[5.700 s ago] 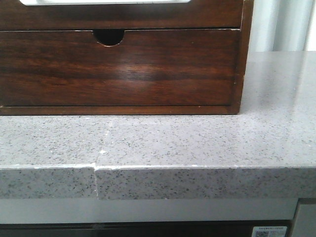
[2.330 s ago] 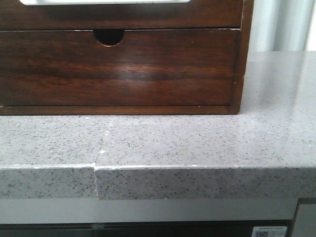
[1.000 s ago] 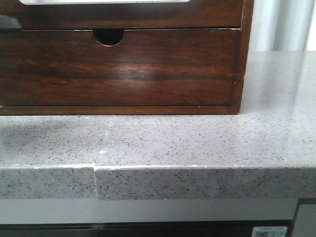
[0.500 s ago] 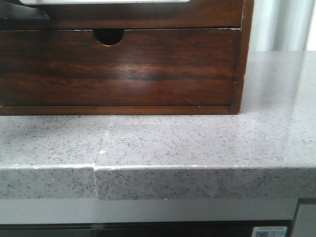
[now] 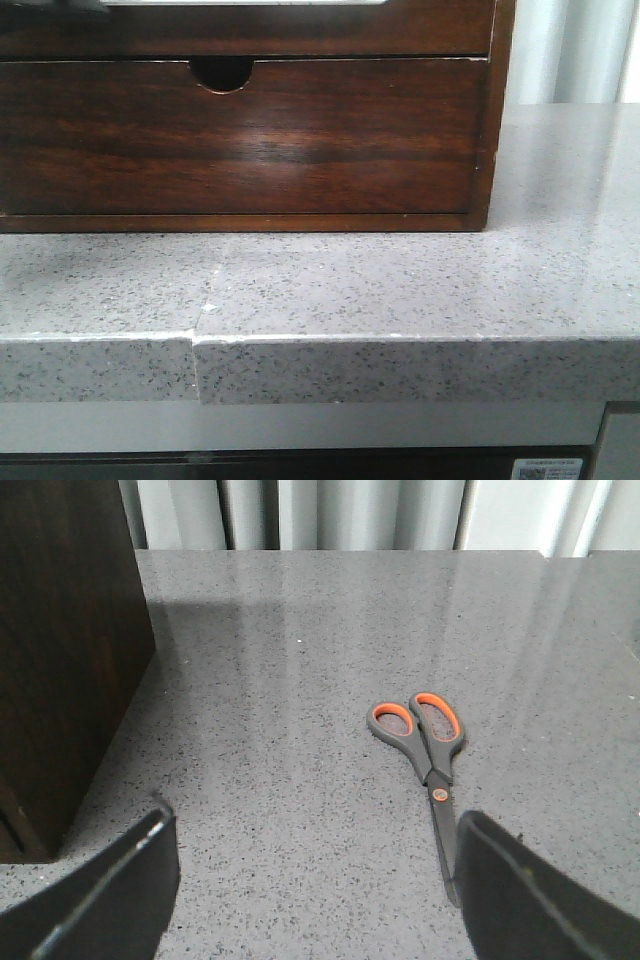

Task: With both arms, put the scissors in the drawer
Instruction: 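Pull the drawer open toward the robot with the left gripper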

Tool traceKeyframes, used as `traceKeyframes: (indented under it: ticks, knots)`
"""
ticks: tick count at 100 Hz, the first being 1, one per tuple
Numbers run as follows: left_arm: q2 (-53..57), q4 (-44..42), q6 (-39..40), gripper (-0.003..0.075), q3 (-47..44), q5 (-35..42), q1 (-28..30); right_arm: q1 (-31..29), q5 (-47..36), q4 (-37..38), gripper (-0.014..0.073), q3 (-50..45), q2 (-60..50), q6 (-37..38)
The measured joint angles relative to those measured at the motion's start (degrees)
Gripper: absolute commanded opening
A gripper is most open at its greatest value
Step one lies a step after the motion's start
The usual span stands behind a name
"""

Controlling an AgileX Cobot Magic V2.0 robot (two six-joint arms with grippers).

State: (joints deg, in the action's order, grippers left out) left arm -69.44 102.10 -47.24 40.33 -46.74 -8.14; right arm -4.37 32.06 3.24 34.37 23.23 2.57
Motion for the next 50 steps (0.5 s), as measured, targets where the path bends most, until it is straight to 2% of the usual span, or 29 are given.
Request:
traceKeyframes:
  ticks: [20, 50]
  knots:
    - [2.42, 0.02, 1.7, 0.0018, -2.43, -0.45, 0.23, 0.0, 0.03, 0.0, 0.0514, 0.0, 0.0, 0.0]
    - [17.31, 0.5, 3.17, -0.002, -13.82, -0.68, 0.23, 0.0, 0.23, 0.0, 0.0514, 0.0, 0.0, 0.0]
